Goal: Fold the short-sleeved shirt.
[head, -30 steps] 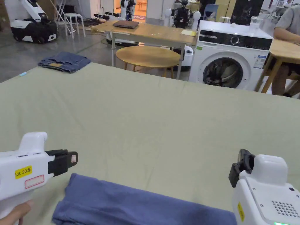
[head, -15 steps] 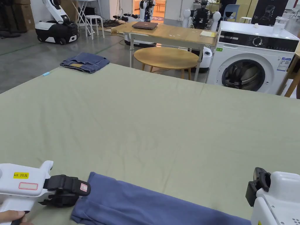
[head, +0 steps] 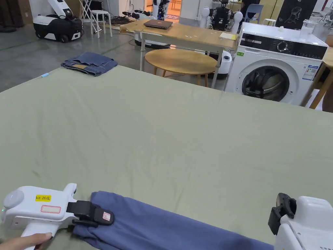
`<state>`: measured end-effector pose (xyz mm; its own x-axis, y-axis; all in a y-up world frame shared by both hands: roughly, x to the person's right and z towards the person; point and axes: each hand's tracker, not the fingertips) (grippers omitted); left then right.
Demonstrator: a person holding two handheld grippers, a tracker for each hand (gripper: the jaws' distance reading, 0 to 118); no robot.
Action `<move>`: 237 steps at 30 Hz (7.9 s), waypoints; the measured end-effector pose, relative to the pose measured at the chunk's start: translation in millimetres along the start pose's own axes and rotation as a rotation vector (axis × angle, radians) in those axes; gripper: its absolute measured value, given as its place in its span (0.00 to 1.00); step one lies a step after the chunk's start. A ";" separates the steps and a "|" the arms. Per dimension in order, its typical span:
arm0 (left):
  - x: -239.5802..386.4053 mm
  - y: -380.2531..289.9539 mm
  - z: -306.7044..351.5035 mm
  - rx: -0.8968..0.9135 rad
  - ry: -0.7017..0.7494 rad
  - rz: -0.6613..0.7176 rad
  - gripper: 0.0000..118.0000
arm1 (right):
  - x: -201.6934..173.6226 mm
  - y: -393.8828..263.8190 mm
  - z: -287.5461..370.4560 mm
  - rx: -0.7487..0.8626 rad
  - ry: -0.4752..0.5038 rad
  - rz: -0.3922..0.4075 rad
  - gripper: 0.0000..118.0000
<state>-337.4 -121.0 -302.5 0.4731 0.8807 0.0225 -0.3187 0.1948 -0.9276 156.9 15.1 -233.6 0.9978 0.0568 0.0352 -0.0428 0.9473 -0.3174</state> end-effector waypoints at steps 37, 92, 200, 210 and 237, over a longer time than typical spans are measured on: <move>196.7 -19.5 33.0 0.012 0.324 -0.454 0.02 | 3.5 -0.1 -2.2 -0.022 0.042 0.014 0.00; 129.7 -70.4 -182.3 -0.266 0.135 -0.210 0.00 | 30.5 -19.8 2.7 -0.111 -0.011 -0.016 0.00; 229.2 -64.1 -221.3 -0.372 0.390 -0.429 0.38 | 52.9 -19.9 11.8 -0.130 -0.017 -0.071 0.00; 230.5 -41.4 -156.0 -0.255 0.271 -0.471 0.04 | 50.0 -16.9 15.8 -0.105 0.003 -0.081 0.00; 205.1 -59.6 -163.8 -0.067 0.168 -0.555 0.00 | 35.4 -13.9 12.4 -0.042 0.010 -0.082 0.00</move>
<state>-86.8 -22.7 -303.6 0.6797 0.5733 0.4574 0.0638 0.5751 -0.8156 192.2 7.8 -216.2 0.9983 -0.0241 0.0532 0.0414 0.9347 -0.3529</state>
